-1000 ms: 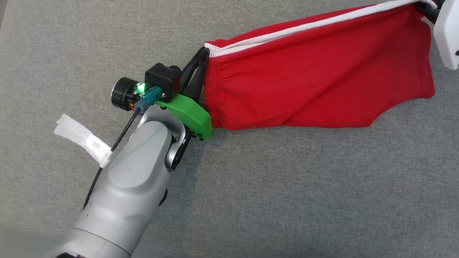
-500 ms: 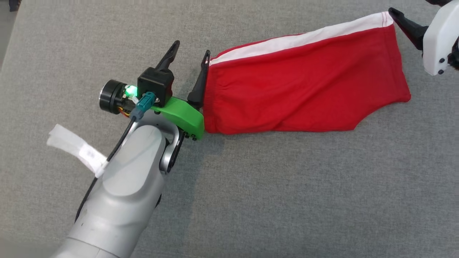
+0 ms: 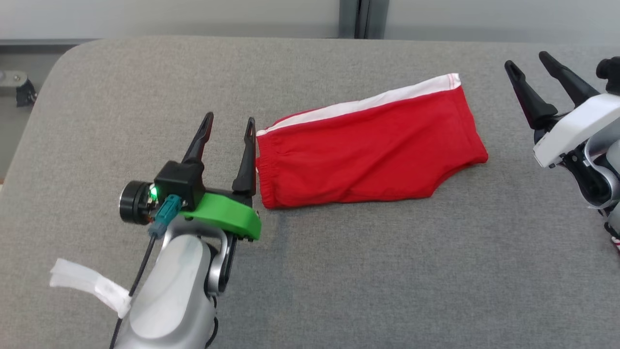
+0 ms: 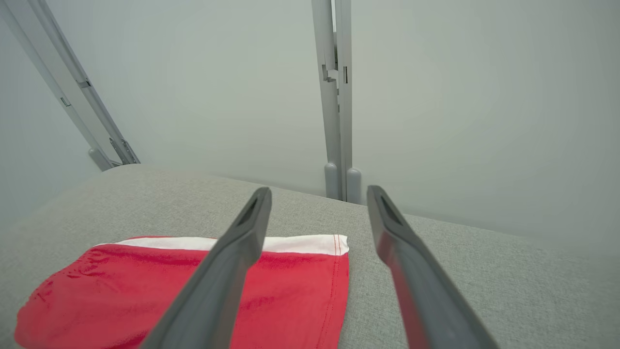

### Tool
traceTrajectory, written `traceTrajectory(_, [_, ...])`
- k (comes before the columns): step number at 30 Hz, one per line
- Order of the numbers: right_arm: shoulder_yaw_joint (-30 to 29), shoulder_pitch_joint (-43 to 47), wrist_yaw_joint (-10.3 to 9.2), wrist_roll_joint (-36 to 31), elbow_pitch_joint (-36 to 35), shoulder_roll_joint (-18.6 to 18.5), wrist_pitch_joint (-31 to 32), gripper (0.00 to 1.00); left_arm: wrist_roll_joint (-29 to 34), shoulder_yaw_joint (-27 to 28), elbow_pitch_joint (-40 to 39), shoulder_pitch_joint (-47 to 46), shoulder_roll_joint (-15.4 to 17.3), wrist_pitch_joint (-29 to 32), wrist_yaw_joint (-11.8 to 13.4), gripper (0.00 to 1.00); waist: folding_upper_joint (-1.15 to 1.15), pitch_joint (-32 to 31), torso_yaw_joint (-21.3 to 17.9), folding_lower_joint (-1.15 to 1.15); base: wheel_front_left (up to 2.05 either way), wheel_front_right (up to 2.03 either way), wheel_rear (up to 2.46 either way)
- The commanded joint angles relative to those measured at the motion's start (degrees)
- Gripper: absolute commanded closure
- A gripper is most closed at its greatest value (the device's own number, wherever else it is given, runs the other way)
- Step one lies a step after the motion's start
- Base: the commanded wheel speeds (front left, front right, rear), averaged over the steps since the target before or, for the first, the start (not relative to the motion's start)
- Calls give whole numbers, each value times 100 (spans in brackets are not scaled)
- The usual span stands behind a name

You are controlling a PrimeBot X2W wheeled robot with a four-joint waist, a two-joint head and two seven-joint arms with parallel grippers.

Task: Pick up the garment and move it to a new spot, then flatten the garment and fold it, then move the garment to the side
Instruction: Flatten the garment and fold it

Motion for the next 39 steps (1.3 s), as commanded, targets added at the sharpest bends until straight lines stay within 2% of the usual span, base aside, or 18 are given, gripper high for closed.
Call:
traceTrajectory(1, [-419, 389, -12, -264, -127, 111, -21, 0, -4, 87, -73, 277, -14, -1, -18, 0, 0, -514, -393, 0, 0, 0, 0])
traceTrajectory(6, [-2194, 1864, -11, -1552, -861, 708, -21, 0, -7, 313, -432, 967, -78, -1, -187, 0, 0, -808, -607, 0, 0, 0, 0])
traceTrajectory(10, [-3368, 3191, -11, -2632, -1685, 1417, -22, 0, 210, 452, -737, 1470, -100, -2, -288, 0, 0, -971, -710, 0, 0, 0, 0])
traceTrajectory(16, [-4106, 4407, -11, -3551, -2395, 2159, -22, 0, 597, 470, -870, 2114, -120, -1, -215, 0, 0, -1111, -758, 0, 0, 0, 0])
traceTrajectory(20, [-4304, 4769, -11, -3761, -2596, 2480, -23, 0, 493, 370, -922, 2463, -117, -2, -87, 0, 0, -1170, -754, 0, 0, 0, 0])
traceTrajectory(26, [-4371, 5035, -11, -3919, -2660, 2741, -23, 0, 250, 277, -1014, 2742, -119, -2, 137, 0, 0, -1203, -697, 0, 0, 0, 0])
traceTrajectory(31, [-4405, 5100, -11, -3891, -2614, 2821, 62, 0, 243, 227, -1003, 2644, -119, -2, 133, 0, 0, -1147, -564, 0, 0, 0, 0])
traceTrajectory(35, [-4516, 4998, -11, -3499, -2555, 2925, 306, 0, 142, 258, -1058, 2498, -119, -2, 176, 0, 0, -1039, -409, 0, 0, 0, 0])
traceTrajectory(39, [-4725, 4727, -11, -2536, -2494, 3110, 777, 0, 123, 212, -1091, 2359, -120, -2, 151, 0, 0, -791, -206, 0, 0, 0, 0])
